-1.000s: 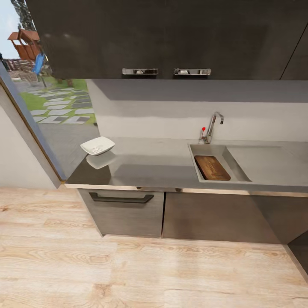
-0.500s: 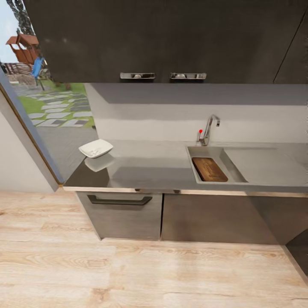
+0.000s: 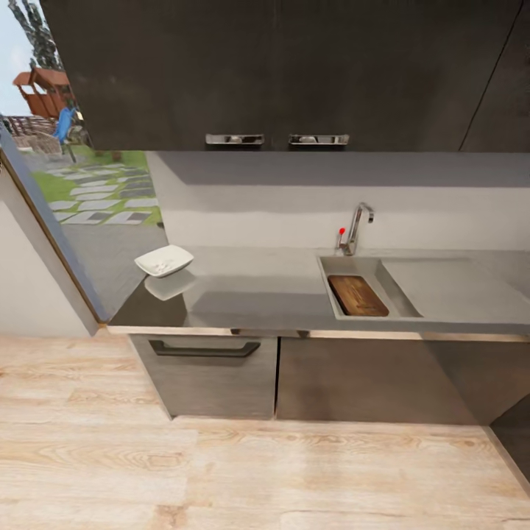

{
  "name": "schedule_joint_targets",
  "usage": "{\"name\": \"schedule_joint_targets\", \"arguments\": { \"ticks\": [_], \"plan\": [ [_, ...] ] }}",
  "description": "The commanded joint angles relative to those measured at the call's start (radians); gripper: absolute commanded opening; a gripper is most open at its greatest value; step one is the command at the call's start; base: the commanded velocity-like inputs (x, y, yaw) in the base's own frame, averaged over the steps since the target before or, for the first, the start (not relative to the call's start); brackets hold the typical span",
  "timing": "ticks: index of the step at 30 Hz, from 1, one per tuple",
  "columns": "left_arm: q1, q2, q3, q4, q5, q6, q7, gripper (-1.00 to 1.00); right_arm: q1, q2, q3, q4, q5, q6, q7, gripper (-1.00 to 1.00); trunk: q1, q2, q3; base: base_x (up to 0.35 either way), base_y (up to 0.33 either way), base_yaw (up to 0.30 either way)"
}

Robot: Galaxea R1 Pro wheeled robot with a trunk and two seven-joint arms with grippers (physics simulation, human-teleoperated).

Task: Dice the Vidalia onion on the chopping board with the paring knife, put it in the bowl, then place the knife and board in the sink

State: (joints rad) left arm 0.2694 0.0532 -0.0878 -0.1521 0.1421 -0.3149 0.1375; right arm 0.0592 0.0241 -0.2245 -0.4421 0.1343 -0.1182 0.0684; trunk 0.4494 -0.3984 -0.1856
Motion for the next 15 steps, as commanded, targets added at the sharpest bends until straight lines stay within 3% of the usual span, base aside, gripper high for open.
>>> {"name": "schedule_joint_targets", "arguments": {
  "ticks": [1,12,15],
  "plan": [
    [0.001,0.000,-0.009,-0.002,0.010,-0.001,0.004,1.00,0.000,0.001,-0.009,-0.002,0.010,-0.001,0.007,1.00,0.001,-0.002,0.000,0.000,0.000,0.000],
    [0.001,0.000,-0.009,-0.003,0.010,-0.001,0.004,1.00,0.000,0.000,-0.011,0.000,0.010,-0.001,-0.021,1.00,0.001,-0.002,0.018,0.000,0.000,0.000],
    [0.001,0.000,-0.009,-0.003,0.010,-0.001,0.004,1.00,0.000,-0.001,-0.028,0.000,0.010,-0.001,-0.024,1.00,0.001,-0.002,0.022,0.000,0.000,0.000]
  ]
}}
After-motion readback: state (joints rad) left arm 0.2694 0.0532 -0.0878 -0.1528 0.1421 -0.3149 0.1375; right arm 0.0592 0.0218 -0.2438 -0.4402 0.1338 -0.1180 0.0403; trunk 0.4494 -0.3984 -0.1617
